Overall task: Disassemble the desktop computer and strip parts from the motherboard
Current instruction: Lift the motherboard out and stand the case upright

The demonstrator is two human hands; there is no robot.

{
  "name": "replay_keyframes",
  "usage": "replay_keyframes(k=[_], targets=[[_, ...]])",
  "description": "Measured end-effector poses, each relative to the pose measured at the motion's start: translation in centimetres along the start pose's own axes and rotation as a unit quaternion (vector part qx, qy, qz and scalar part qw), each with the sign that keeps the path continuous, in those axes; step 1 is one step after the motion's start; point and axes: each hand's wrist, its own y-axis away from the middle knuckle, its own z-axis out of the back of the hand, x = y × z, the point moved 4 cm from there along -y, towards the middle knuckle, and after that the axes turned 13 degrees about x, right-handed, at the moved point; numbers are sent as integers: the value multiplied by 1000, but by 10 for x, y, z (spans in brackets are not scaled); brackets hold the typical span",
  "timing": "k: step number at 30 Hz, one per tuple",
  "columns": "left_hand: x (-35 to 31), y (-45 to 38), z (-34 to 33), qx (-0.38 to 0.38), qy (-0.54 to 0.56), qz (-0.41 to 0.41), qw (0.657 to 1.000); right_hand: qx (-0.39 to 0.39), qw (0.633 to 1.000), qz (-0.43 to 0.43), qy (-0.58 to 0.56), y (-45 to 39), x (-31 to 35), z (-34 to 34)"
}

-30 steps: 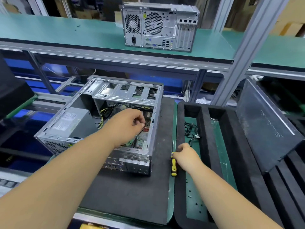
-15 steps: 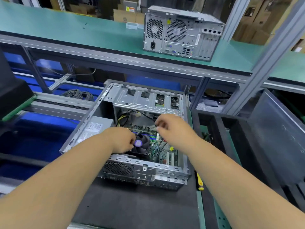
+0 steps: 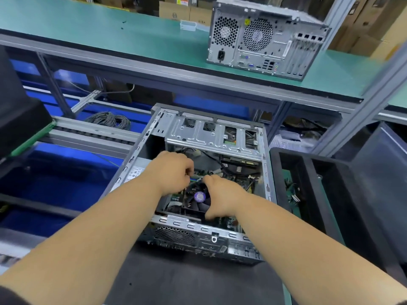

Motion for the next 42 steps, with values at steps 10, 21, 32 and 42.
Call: replay_keyframes(k=[10, 21, 32, 42], targets=[[2, 3, 0, -4, 35, 12, 999, -39, 999, -12, -10, 1, -6, 0], [1, 0, -2, 21, 1, 18, 1000, -44, 995, -33, -88, -3, -7, 7], [1, 1, 0, 10, -3, 24, 1000, -101, 989, -3, -108, -11, -16, 14], [-3, 1, -3, 61, -77, 32, 995, -87, 995, -55, 10, -17, -13, 9]])
